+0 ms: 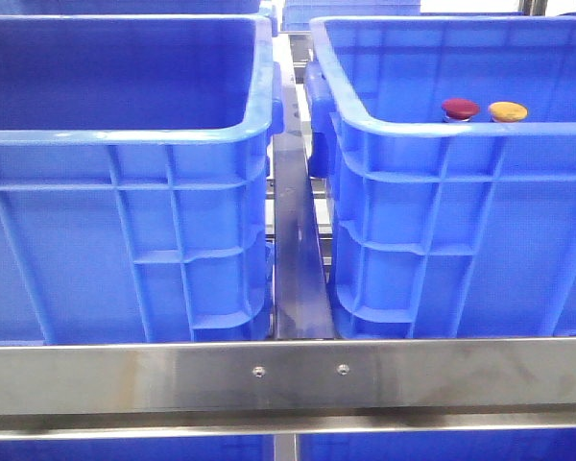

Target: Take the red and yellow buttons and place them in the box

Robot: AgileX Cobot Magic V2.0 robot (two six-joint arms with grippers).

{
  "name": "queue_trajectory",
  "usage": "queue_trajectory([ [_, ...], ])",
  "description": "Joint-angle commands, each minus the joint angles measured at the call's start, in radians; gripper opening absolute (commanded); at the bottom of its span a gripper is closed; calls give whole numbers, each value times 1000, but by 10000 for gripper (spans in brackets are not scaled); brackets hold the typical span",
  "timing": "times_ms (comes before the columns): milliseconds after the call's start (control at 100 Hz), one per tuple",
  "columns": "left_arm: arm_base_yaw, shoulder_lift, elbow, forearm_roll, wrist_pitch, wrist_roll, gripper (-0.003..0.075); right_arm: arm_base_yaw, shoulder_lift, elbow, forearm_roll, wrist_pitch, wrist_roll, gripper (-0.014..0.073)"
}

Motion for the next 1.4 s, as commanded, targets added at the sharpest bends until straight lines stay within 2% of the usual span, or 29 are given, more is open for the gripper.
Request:
queue_trajectory([
  [0,4,-30,53,-36,-65,41,-20,-5,9,-24,44,-34,-7,-64],
  [160,4,-30,51,-46,-129,41,-20,-5,9,-24,44,-34,-7,-64],
  [860,4,-30,51,-46,-130,41,-20,-6,7,-22,37,-37,-10,-64],
  [1120,4,-30,51,-46,-130,41,-20,-18,9,-22,16,-160,-12,-64],
  [1230,4,-30,51,-46,-130,41,-20,-18,9,-22,-9,-236,52,-64],
  [1390,4,-30,51,-46,-130,41,-20,-12,9,-22,-200,-293,250,-64],
])
